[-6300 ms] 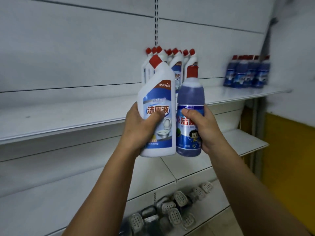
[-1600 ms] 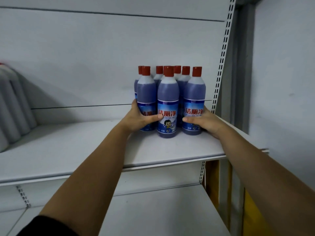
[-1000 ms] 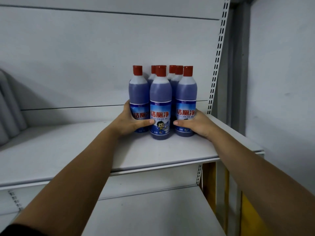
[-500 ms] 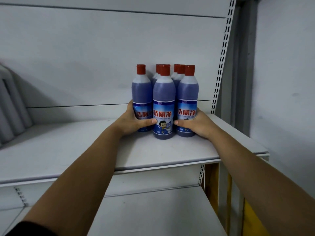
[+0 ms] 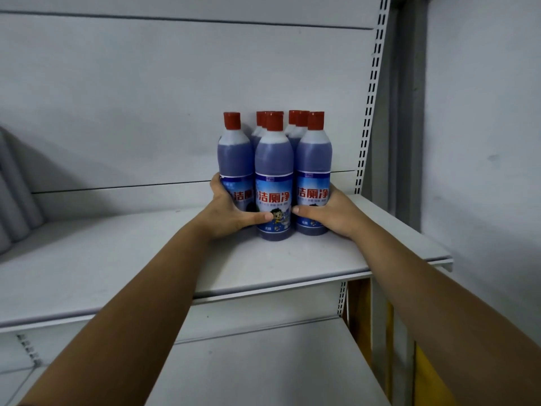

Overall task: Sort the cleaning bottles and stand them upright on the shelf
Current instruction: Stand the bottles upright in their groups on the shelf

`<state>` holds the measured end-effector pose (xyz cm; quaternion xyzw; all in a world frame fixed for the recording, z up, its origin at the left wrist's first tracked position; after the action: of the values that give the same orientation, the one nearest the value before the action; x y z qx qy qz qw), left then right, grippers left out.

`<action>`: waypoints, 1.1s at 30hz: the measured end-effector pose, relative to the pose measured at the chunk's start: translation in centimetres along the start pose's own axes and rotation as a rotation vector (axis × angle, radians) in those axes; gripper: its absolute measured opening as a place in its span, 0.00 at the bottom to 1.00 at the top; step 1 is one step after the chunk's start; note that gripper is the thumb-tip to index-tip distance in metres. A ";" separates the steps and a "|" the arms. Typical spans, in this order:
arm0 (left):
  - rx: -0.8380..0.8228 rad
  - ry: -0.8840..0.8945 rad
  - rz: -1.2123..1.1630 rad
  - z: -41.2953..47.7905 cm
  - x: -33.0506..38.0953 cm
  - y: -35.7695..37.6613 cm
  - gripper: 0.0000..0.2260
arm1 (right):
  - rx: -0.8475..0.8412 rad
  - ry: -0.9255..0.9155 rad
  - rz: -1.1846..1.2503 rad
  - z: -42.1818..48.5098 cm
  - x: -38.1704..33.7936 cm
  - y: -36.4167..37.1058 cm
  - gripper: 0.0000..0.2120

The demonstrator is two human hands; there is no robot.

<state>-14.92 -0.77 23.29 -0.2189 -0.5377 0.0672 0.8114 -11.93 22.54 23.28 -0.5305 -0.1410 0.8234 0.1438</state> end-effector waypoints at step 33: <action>0.039 -0.032 0.101 0.0 -1.3 0.2 0.66 | 0.119 0.049 -0.046 -1.4 -0.3 -1.4 0.30</action>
<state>-15.36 -1.00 22.11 -0.2289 -0.5376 0.1220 0.8023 -10.44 23.79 23.49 -0.5375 -0.1003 0.8137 0.1975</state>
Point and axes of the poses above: each hand's wrist, its own z-axis towards the middle knuckle, its own y-axis out of the palm, x = y × z, the point moved 1 cm from there along z, towards the middle knuckle, and after that the axes turned 1 degree about -y, right-handed, at the moved point
